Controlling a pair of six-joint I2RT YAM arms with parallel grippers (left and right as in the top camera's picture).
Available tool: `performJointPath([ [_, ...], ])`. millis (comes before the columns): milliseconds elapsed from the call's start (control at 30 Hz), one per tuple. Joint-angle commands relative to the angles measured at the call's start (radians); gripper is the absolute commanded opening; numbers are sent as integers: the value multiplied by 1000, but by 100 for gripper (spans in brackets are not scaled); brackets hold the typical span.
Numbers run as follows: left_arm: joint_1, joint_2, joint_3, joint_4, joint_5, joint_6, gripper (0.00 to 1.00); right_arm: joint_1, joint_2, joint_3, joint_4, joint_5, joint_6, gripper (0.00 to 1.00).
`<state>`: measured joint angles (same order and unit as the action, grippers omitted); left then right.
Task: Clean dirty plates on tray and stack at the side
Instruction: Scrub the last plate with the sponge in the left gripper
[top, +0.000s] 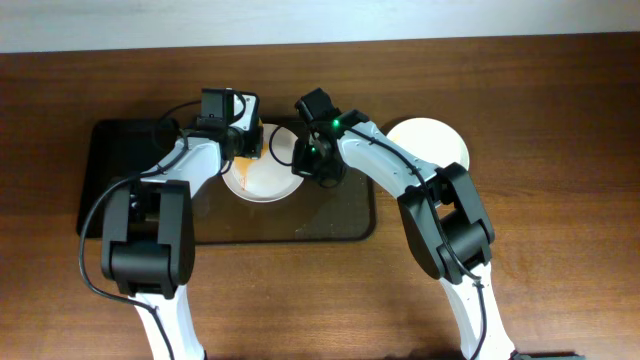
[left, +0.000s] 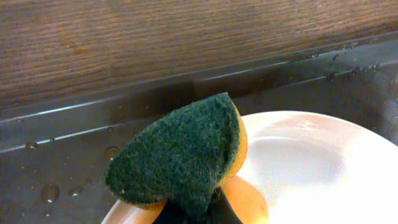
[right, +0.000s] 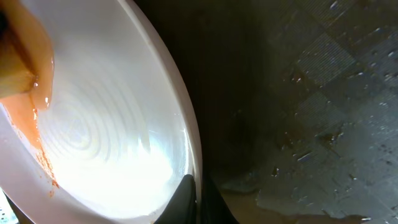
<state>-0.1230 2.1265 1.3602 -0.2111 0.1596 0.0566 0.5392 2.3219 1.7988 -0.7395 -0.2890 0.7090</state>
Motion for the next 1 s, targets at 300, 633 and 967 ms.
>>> performJointPath([
  [300,43,67,93,-693,77,-149,1,4,10,-6,-8,3,-21,4],
  [633,57,67,94,-406,-191,-185,1,4,10,-6,-8,-7,-24,4],
  [967,-81,67,94,-415,67,74,1,4,10,-6,-8,-7,-24,4],
])
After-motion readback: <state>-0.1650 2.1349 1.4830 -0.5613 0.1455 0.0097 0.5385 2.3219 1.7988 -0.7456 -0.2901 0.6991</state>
